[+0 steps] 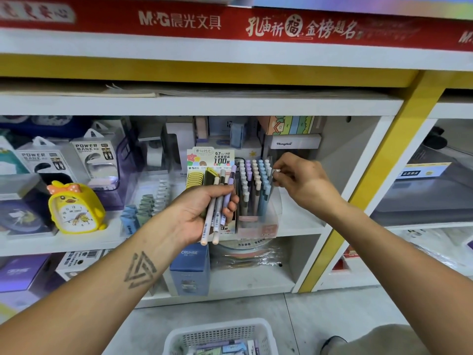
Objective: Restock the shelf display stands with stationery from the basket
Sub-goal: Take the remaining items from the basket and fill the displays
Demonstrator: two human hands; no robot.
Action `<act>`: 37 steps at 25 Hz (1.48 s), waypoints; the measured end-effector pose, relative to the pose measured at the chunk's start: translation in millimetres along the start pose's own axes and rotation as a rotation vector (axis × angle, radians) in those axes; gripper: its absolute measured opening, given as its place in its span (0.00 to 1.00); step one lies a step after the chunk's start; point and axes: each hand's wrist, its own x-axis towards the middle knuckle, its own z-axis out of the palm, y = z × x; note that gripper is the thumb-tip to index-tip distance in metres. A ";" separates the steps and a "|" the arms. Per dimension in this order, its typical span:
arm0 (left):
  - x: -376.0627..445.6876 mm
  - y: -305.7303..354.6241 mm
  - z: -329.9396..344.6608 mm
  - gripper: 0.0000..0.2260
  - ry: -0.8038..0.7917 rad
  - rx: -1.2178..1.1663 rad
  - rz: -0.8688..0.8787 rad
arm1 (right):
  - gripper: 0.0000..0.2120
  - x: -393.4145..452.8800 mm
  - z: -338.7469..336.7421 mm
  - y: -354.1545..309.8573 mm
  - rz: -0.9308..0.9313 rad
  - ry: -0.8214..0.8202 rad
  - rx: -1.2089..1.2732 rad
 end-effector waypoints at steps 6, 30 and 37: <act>-0.5 1.1 -2.4 0.11 -0.008 -0.004 0.004 | 0.03 2.7 1.2 0.3 0.005 0.014 -0.013; -10.3 0.3 -3.8 0.11 -0.036 0.063 -0.012 | 0.06 9.2 3.8 -64.5 0.343 0.079 0.829; -10.6 5.6 -14.8 0.05 0.066 0.033 0.009 | 0.05 7.3 -0.1 -54.4 -0.022 0.185 0.253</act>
